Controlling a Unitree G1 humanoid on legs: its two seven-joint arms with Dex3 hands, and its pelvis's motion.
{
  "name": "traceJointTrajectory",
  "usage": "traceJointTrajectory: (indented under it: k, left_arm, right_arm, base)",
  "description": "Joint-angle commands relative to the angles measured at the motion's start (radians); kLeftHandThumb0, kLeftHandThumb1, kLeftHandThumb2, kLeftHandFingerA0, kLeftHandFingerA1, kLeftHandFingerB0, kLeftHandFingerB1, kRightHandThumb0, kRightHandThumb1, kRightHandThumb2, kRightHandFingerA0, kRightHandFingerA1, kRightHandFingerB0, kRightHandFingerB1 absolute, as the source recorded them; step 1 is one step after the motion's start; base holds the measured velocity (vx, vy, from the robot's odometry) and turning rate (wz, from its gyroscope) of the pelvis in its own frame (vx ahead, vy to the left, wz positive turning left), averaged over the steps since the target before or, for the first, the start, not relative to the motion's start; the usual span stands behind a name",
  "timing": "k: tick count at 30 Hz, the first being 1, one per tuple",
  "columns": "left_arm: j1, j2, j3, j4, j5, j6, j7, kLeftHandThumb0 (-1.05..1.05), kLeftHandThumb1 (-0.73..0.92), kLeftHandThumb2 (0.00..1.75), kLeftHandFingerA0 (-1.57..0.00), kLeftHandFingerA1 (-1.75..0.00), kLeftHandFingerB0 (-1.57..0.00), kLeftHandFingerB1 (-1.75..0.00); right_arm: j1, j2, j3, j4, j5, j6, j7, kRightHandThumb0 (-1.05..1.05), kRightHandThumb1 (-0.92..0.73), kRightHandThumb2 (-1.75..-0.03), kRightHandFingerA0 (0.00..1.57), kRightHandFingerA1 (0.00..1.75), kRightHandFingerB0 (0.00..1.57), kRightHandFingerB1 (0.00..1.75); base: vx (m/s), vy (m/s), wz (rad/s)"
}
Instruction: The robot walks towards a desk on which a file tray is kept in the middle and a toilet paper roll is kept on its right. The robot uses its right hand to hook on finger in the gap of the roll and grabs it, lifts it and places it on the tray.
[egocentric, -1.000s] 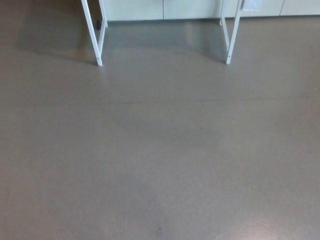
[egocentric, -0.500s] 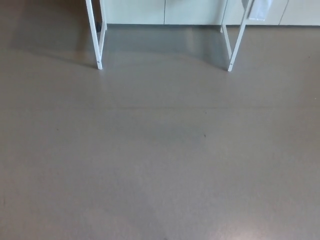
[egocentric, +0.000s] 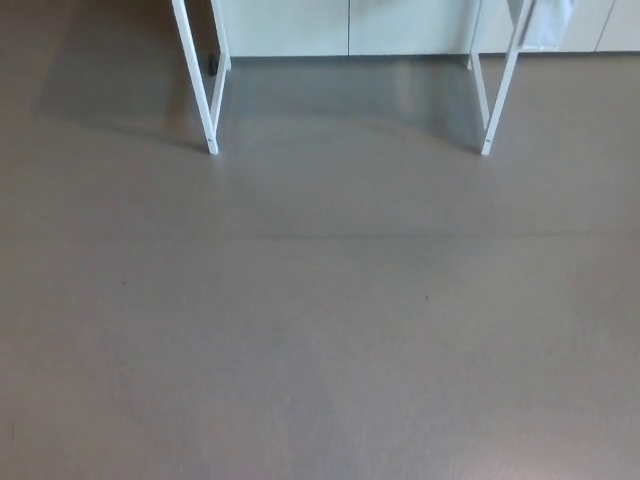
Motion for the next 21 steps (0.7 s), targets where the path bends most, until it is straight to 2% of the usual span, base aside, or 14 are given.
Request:
traceJointTrajectory:
  k: [1,2,3,5,6,7,8,10,12,13,14,15,17,21]
  left_arm:
    - [0.013,0.017,-0.001,-0.021,-0.011,-0.033,-0.008,-0.76,0.66,0.96,-0.31,-0.54,-0.2,-0.46]
    - [0.016,0.013,0.006,-0.03,-0.018,-0.024,-0.004,-0.76,0.65,0.96,-0.31,-0.54,-0.2,-0.46]
    - [0.015,0.012,0.007,-0.03,-0.019,-0.022,-0.002,-0.74,0.82,0.65,-0.36,-0.46,-0.25,-0.35]
    - [0.016,0.011,0.007,-0.033,-0.019,-0.02,-0.001,-0.74,0.82,0.65,-0.36,-0.46,-0.25,-0.35]
    - [0.008,0.013,0.004,-0.013,-0.012,-0.034,0.002,-0.73,0.83,0.65,-0.34,-0.45,-0.26,-0.35]
    - [0.005,0.014,0.006,-0.009,-0.015,-0.031,-0.001,-0.73,0.83,0.65,-0.33,-0.44,-0.25,-0.35]
    - [0.011,0.015,0.0,-0.01,-0.009,-0.05,-0.008,-0.76,0.66,0.96,-0.3,-0.55,-0.2,-0.46]
    - [0.012,0.013,0.005,-0.016,-0.014,-0.042,-0.004,-0.77,0.65,0.96,-0.32,-0.55,-0.21,-0.47]
    - [0.006,0.015,0.015,-0.016,-0.025,-0.023,-0.005,-0.76,0.65,0.95,-0.3,-0.54,-0.2,-0.46]
    - [0.007,0.015,0.014,-0.017,-0.023,-0.026,-0.005,-0.76,0.65,0.95,-0.31,-0.54,-0.2,-0.46]
    - [0.008,0.015,0.01,-0.018,-0.018,-0.031,-0.001,-0.73,0.83,0.65,-0.38,-0.47,-0.25,-0.35]
    - [0.009,0.014,0.007,-0.021,-0.013,-0.032,0.003,-0.75,0.66,0.96,-0.31,-0.54,-0.2,-0.46]
    - [0.008,0.014,0.007,-0.022,-0.014,-0.026,0.005,-0.76,0.66,0.96,-0.32,-0.54,-0.21,-0.46]
    - [0.004,0.017,0.0,-0.006,-0.006,-0.039,0.007,-0.75,0.66,0.96,-0.32,-0.54,-0.19,-0.46]
  right_arm:
    - [0.014,-0.001,-0.008,-0.008,0.017,-0.007,-0.013,-0.68,-0.46,-0.83,0.08,0.4,0.0,0.26]
    - [0.008,-0.007,0.002,0.01,0.009,-0.021,-0.001,-0.69,-0.61,-0.59,0.11,0.33,0.0,0.27]
    - [0.011,-0.009,0.017,-0.003,-0.012,-0.012,-0.031,-0.71,-0.61,-0.59,0.16,0.35,0.05,0.26]
    - [0.012,-0.01,0.027,-0.009,-0.019,-0.008,-0.047,-0.71,-0.61,-0.59,0.16,0.35,0.05,0.26]
    - [0.012,-0.006,0.012,-0.005,0.004,-0.009,-0.031,-0.71,-0.48,-0.81,0.08,0.45,0.03,0.27]
    - [0.012,-0.009,0.016,0.001,0.002,-0.019,-0.023,-0.68,-0.6,-0.58,0.13,0.34,0.02,0.29]
    - [0.007,-0.01,0.026,-0.001,-0.01,-0.005,-0.037,-0.68,-0.61,-0.58,0.12,0.34,0.02,0.28]
    - [0.006,-0.014,0.028,0.004,-0.006,-0.005,-0.022,-0.67,-0.57,-0.6,0.11,0.31,0.02,0.22]
    - [0.012,0.001,0.006,-0.01,0.022,-0.016,-0.019,-0.73,-0.47,-0.81,0.06,0.28,0.05,0.2]
    - [0.014,0.0,0.006,-0.014,0.022,-0.016,-0.012,-0.71,-0.47,-0.83,0.02,0.41,0.0,0.24]
    - [0.016,0.003,0.003,-0.013,0.024,-0.025,-0.014,-0.7,-0.46,-0.82,0.01,0.41,0.0,0.24]
    - [0.015,0.009,-0.01,-0.007,0.038,-0.031,-0.01,-0.66,-0.44,-0.82,0.01,0.35,0.0,0.27]
    - [0.015,0.009,-0.019,-0.008,0.049,-0.02,0.006,-0.67,-0.46,-0.84,0.0,0.26,0.0,0.24]
    - [0.025,0.0,0.003,-0.028,0.019,-0.02,-0.01,-0.73,-0.46,-0.83,0.1,0.42,0.0,0.24]
  base:
    - [0.17,-0.136,0.01]
    - [0.14,-0.128,-0.01]
    - [0.13,-0.09,-0.05]
    - [0.12,-0.046,-0.08]
    - [0.11,0.009,-0.06]
    - [0.11,0.058,-0.09]
    - [0.15,0.065,-0.03]
    - [0.21,0.119,-0.06]
    - [0.23,0.127,0.2]
    - [0.21,0.091,-0.08]
    - [0.2,0.086,0.03]
    - [0.2,0.076,0.04]
    - [0.13,0.083,0.04]
    - [0.13,-0.01,0.09]
